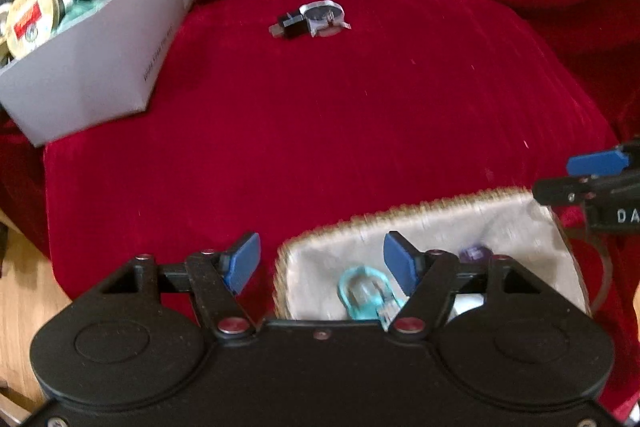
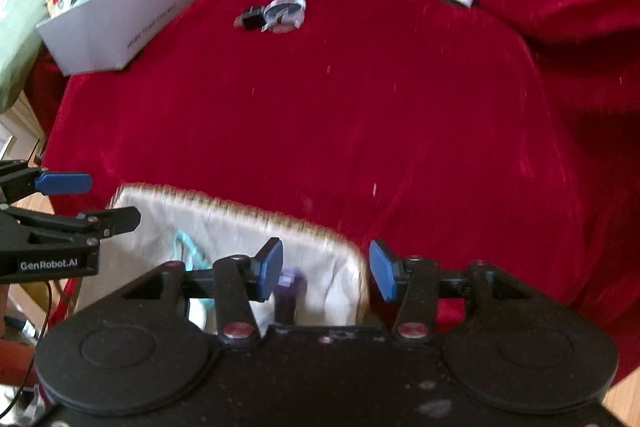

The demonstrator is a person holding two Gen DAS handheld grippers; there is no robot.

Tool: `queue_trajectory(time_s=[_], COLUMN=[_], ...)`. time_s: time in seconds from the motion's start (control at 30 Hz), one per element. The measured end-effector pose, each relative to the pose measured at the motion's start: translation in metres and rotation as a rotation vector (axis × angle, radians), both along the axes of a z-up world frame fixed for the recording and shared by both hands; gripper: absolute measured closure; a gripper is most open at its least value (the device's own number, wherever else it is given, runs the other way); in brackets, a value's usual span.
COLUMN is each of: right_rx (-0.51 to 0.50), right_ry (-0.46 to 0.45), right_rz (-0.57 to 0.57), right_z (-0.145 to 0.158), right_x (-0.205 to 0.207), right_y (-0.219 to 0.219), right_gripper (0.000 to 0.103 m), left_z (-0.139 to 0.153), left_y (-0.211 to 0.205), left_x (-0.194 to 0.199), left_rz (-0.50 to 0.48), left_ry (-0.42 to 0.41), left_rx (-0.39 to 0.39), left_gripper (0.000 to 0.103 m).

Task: Organize rigid objects
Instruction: 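Move both open tools back toward the black adapter and alarm clock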

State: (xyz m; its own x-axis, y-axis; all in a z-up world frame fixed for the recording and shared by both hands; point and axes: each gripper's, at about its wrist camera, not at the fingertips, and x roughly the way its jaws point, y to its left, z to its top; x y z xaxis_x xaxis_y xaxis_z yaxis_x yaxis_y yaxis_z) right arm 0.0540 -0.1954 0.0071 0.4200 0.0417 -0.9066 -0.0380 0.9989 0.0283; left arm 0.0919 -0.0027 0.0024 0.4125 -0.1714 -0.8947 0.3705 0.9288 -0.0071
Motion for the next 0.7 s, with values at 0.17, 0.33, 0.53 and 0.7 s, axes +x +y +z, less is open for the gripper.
queue_trajectory(time_s=[0.17, 0.33, 0.53, 0.7], right_rx=[-0.034, -0.045, -0.039, -0.032], right_ry=[-0.067, -0.101, -0.136, -0.164], right_rz=[0.005, 0.014, 0.024, 0.029], right_z=[0.006, 0.003, -0.008, -0.018], right_x=[0.041, 0.088, 0.143, 0.18], right_y=[-0.001, 0.0, 0.005, 0.014], right_gripper=[0.052, 0.052, 0.048, 0.046], left_z=[0.002, 0.002, -0.005, -0.018], left_y=[-0.004, -0.006, -0.016, -0.028], left_x=[0.028, 0.06, 0.1, 0.132], left_rz=[0.005, 0.025, 0.024, -0.008], left_ry=[-0.056, -0.107, -0.15, -0.184], left_rx=[0.014, 0.017, 0.007, 0.008], left_gripper=[0.035, 0.035, 0.034, 0.034])
